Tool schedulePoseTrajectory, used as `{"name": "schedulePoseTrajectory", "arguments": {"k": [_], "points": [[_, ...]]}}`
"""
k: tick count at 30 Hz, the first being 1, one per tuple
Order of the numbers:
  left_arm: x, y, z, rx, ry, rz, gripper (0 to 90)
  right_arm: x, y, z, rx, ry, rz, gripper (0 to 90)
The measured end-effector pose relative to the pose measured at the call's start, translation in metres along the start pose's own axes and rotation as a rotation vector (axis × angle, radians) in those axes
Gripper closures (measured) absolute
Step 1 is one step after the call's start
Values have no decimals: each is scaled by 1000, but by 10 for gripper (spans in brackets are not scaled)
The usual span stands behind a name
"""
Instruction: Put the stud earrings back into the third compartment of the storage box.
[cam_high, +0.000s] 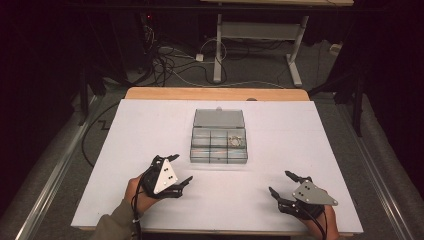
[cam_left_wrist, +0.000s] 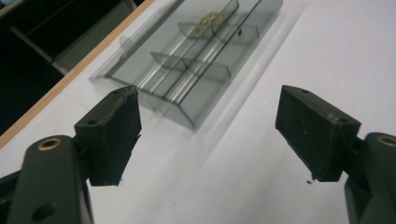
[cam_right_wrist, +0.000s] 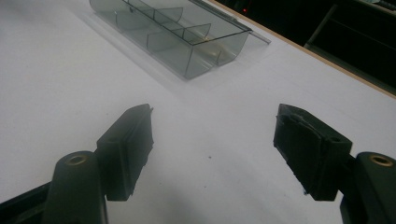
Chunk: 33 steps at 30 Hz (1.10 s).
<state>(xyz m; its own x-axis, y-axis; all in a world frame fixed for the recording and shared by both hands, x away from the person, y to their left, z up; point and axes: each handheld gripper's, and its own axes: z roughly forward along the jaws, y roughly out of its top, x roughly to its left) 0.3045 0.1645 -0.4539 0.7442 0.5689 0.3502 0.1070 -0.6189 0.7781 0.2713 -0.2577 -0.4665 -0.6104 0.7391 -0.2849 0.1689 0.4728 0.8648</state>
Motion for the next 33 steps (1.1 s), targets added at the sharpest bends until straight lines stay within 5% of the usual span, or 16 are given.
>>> {"name": "schedulePoseTrajectory", "arguments": {"k": [21,33], "points": [[6,-49,-23,67,48,-112,227,-1,-1,0,1,9,9,324],[14,-53,-26,95,-7,-164,743,-6,0,-3,-8,46,12,792]]}}
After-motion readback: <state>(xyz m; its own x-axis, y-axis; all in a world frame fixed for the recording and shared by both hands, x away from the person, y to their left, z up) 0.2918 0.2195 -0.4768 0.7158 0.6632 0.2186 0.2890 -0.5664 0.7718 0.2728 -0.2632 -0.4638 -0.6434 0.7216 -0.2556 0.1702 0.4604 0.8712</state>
